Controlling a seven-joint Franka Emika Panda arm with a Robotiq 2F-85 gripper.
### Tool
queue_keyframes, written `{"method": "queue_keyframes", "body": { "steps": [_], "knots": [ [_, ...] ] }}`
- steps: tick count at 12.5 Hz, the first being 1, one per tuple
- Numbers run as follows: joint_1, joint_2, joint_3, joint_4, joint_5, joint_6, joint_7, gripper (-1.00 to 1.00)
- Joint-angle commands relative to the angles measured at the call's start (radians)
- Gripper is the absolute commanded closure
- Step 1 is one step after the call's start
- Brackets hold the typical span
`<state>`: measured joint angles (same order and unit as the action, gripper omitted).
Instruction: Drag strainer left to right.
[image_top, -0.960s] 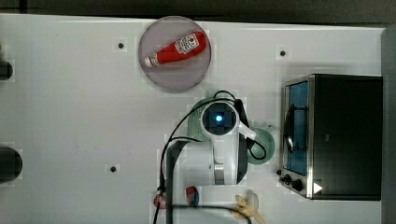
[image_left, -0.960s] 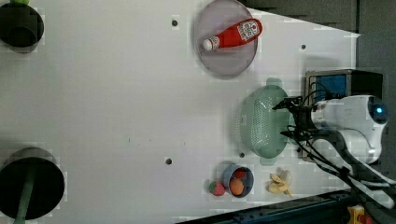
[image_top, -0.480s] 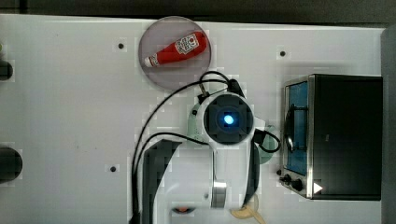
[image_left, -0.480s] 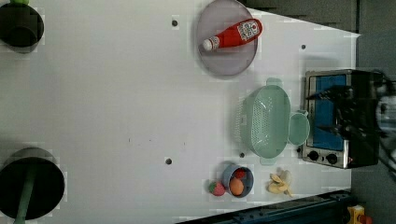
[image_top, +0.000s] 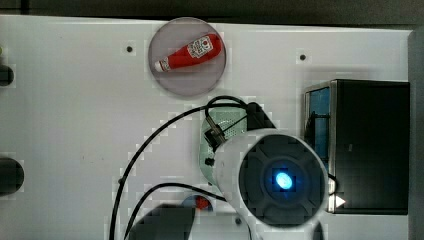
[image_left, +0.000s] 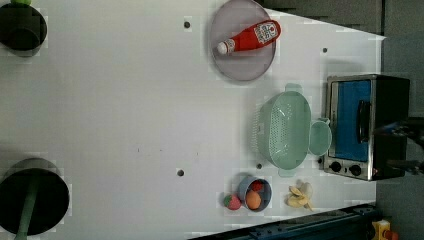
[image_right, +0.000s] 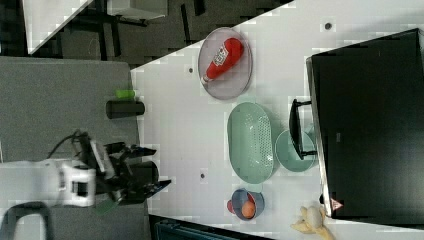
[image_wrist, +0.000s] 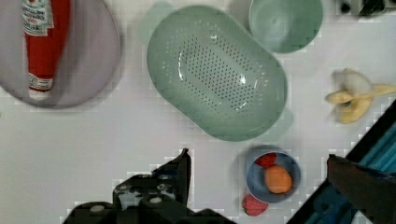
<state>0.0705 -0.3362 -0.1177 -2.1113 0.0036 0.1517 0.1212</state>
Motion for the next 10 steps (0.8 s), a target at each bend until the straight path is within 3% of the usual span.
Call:
{"method": "queue_keyframes", "body": {
  "steps": [1, 10],
  "knots": [
    [-0.002, -0.002, 0.0, 0.043, -0.024, -0.122, -0.066, -1.0],
    [-0.002, 0.026, 0.005, 0.058, -0.03, -0.151, -0.066, -1.0]
  ]
}}
